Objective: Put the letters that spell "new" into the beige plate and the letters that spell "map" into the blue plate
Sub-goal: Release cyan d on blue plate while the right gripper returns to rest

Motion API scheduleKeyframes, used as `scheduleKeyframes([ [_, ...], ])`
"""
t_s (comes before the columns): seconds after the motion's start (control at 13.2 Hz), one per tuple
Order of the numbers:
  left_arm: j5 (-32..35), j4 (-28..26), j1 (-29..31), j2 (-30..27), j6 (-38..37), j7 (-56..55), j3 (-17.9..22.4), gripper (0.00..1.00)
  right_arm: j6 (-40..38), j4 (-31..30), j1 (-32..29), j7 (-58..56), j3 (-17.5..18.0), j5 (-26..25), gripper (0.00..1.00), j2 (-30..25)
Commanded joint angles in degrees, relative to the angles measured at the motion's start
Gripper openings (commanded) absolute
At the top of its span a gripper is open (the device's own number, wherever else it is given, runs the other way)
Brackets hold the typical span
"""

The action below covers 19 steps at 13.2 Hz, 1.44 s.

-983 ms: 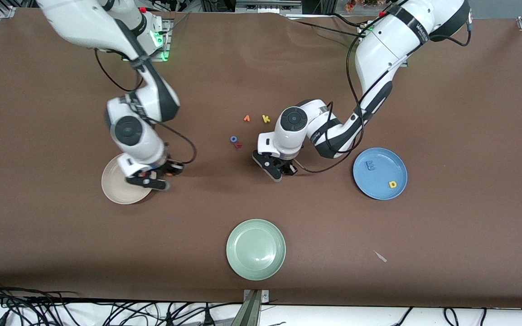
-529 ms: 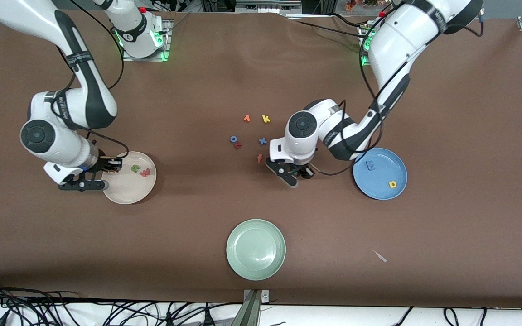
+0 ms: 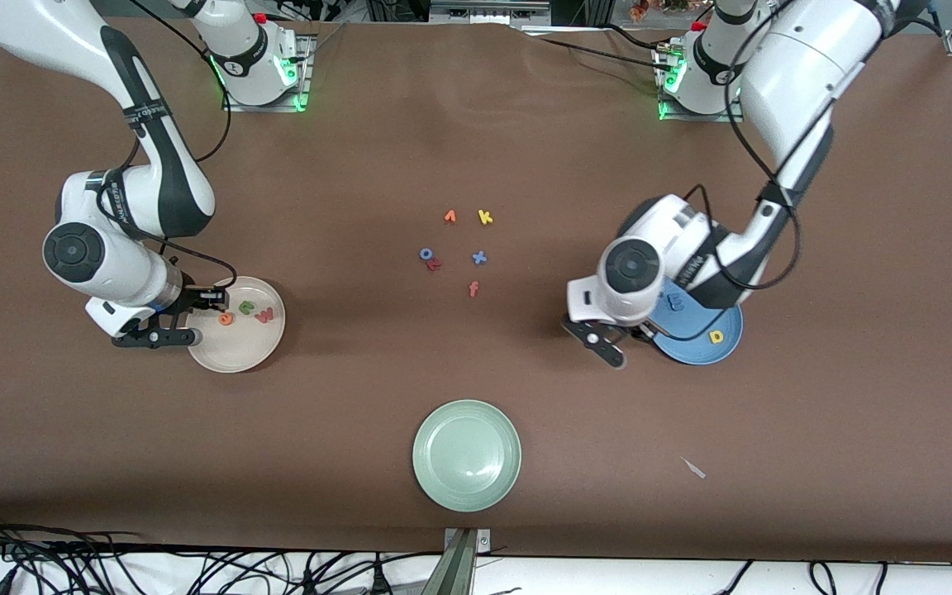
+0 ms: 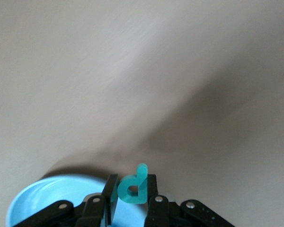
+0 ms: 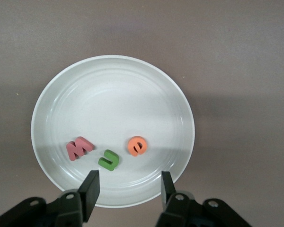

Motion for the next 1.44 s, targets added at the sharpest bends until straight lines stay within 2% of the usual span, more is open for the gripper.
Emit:
scheduleKeyframes([
  [0.0,0.2,-2.0,4.6,-1.0,-0.5,7.3,-1.0,0.08,-0.2,0.8,-0.2,0.3,0.3,1.1,0.79,-1.1],
  [0.08,0.2,-2.5,4.9,-1.0,-0.3,8.4,-0.9,0.10,-0.7,1.3,-0.1,0.3,0.4,1.1,0.86,-1.6],
  [0.15,0.2,-2.6,5.4,-1.4,-0.3,9.4,-0.9,0.10,-1.7,2.1,-0.1,0.2,0.5,1.1,0.87,-2.3],
  [0.23,0.2,-3.0,5.8,-1.6,-0.3,10.4,-0.9,0.10,-3.6,3.1,-0.1,0.2,0.6,1.2,0.97,-3.1],
  [0.3,0.2,-3.8,7.5,-1.7,-0.3,11.3,-0.9,0.22,-6.3,4.5,-0.1,0.2,0.7,2.4,0.98,-4.2],
  [0.38,1.5,-4.3,8.2,-1.7,-0.3,11.8,-0.8,0.93,-9.3,6.0,-0.1,0.2,0.7,4.1,0.99,-5.7],
  [0.45,4.3,-4.7,8.1,-2.4,-0.6,12.3,-1.0,1.00,-12.1,7.6,0.0,0.2,0.7,5.1,0.99,-7.2],
  [0.6,4.9,-4.4,7.0,-4.4,-2.0,11.5,-1.7,1.00,-18.6,12.1,0.0,0.0,0.5,6.1,1.00,-9.4],
  [0.83,2.1,-2.9,7.1,-6.9,-4.8,9.7,-5.3,1.00,-27.9,19.8,0.0,-0.1,0.1,7.6,1.00,-10.3],
  [0.91,-1.4,-2.7,7.3,-8.6,-6.3,7.1,-5.8,1.00,-29.3,21.1,0.3,-0.1,-0.9,7.5,1.00,-10.4],
  [1.06,-8.6,-0.6,7.2,-11.5,-9.3,5.1,-5.7,1.00,-30.0,22.1,3.6,-0.3,-5.5,7.6,1.00,-10.9],
  [1.28,-15.2,7.9,6.7,-15.3,-20.6,1.8,-5.0,1.00,-30.8,22.4,3.7,-0.4,-5.6,7.7,1.00,-12.4],
  [1.36,-15.9,8.3,5.1,-18.2,-22.1,0.1,-4.0,1.00,-31.1,22.4,3.7,-0.4,-5.6,8.1,1.00,-13.3],
])
